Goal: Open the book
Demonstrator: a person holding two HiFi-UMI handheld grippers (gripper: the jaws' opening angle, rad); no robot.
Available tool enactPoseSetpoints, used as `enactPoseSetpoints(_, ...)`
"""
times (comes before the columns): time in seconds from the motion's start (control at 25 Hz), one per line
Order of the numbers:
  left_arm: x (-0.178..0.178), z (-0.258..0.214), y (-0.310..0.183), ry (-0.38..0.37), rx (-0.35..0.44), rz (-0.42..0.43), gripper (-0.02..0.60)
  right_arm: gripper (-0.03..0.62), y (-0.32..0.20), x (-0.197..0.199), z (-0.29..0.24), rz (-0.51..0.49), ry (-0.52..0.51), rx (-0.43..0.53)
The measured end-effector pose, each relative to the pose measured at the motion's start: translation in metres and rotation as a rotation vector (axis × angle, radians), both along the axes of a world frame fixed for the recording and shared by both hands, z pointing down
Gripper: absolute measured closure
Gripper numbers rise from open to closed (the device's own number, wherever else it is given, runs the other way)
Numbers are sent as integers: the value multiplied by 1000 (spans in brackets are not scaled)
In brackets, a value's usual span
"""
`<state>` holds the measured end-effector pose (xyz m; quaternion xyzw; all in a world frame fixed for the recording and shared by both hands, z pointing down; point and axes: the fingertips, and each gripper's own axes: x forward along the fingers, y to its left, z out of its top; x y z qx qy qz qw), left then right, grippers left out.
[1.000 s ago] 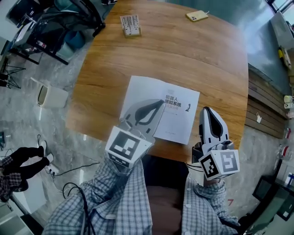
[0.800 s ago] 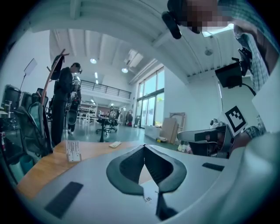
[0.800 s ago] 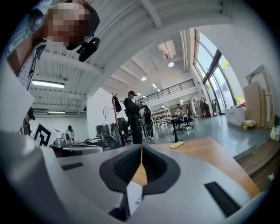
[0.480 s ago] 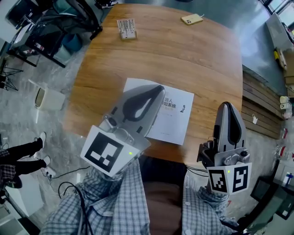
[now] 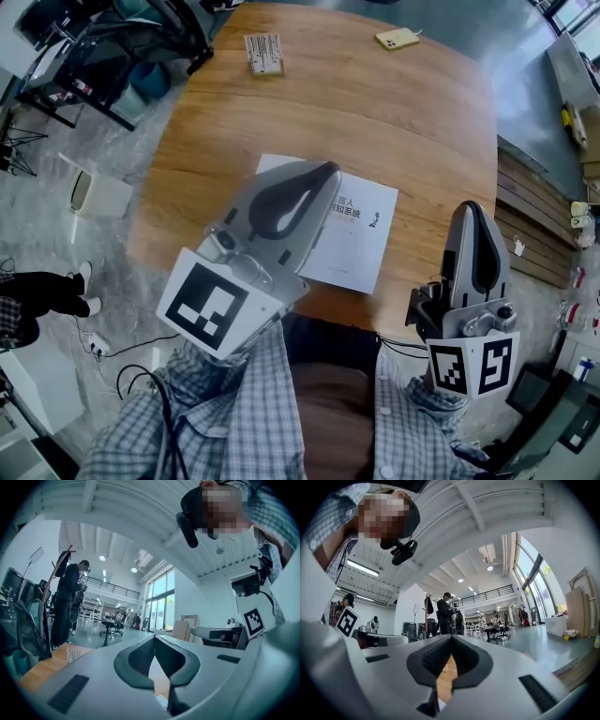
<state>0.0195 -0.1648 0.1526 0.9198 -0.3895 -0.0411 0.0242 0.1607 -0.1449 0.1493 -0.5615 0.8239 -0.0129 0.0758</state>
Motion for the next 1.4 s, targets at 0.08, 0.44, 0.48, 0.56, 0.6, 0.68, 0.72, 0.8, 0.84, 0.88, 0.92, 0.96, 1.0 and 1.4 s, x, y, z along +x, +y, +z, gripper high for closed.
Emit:
enactPoseSetpoints(0.08, -2, -2, -1, 5, -1, -3, 574, 574, 0, -2, 1, -3, 8, -3)
enactPoseSetpoints(0.44, -4, 7, 5, -17, -40, -2, 574, 574, 3, -2, 5, -9, 9, -16)
enactPoseSetpoints(0.48, -3, 7, 5, -13, -40, 0, 574, 574, 3, 0, 5, -4, 5, -17)
enactPoseSetpoints(0.56, -2, 7, 6, -13, -43, 1, 574, 574, 3, 2, 5, 5, -1, -20)
enactPoseSetpoints(0.6, -1, 6, 6, -11, -45, 0, 574, 574, 3, 3, 5, 7, 0, -20)
enactPoseSetpoints(0.68, -1, 5, 6, -8, -48, 1, 574, 574, 3, 4, 5, 9, 3, -20)
enactPoseSetpoints(0.72, -1, 6, 6, -11, -47, 3, 574, 574, 3, 4, 5, 9, 4, -19)
enactPoseSetpoints(0.8, -1, 8, 6, -14, -45, 6, 574, 574, 4, 4, 6, 11, 5, -20)
enactPoseSetpoints(0.84, -1, 8, 7, -13, -45, 7, 574, 574, 4, 4, 7, 11, 6, -21)
enactPoseSetpoints(0.88, -2, 9, 7, -13, -46, 7, 574, 574, 4, 4, 8, 11, 6, -22)
enactPoseSetpoints(0.92, -2, 9, 7, -14, -46, 7, 574, 574, 5, 4, 8, 11, 7, -23)
enactPoseSetpoints(0.96, -1, 9, 8, -13, -47, 7, 574, 574, 5, 4, 8, 10, 6, -24)
enactPoseSetpoints(1.0, -1, 9, 8, -10, -48, 8, 574, 574, 5, 4, 8, 8, 6, -26)
enactPoseSetpoints(1.4, -3, 12, 9, 0, -66, 3, 574, 574, 5, 2, 14, -6, -4, -48)
